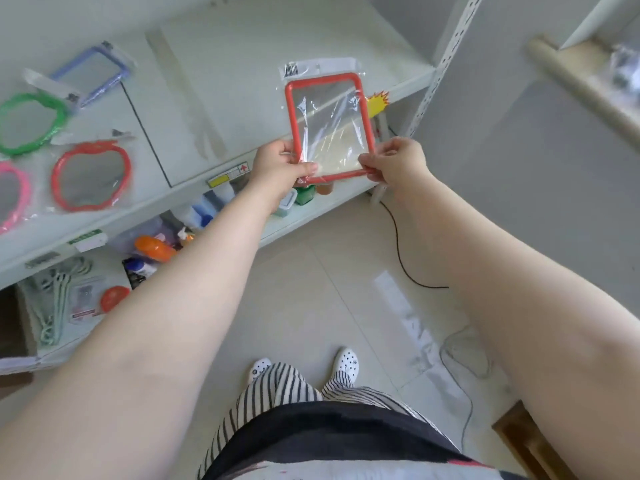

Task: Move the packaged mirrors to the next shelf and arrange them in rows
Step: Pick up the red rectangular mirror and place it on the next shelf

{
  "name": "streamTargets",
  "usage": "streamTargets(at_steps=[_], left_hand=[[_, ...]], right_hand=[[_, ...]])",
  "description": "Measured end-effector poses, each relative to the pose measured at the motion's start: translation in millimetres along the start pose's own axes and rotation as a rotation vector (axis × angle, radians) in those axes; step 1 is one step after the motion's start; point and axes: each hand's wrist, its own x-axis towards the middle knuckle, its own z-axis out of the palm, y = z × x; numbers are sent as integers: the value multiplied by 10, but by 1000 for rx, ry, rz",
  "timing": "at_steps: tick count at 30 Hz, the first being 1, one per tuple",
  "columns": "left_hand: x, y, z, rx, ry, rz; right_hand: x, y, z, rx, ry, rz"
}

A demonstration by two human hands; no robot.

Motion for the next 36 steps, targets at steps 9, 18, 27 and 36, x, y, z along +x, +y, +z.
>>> streamTargets(at_steps=[9,18,27,36], left_hand=[[690,377,596,13,-14,17],[1732,758,880,-48,-12,16],[2589,1010,969,-126,79,-30],[3303,1283,1058,-189,279,-71]], right_hand=[[718,-165,-557,49,-4,1],[1731,-705,-687,21,28,-8],[2788,-1111,-626,-24,-27,-29],[3897,-1543,-504,11,-285,-26]])
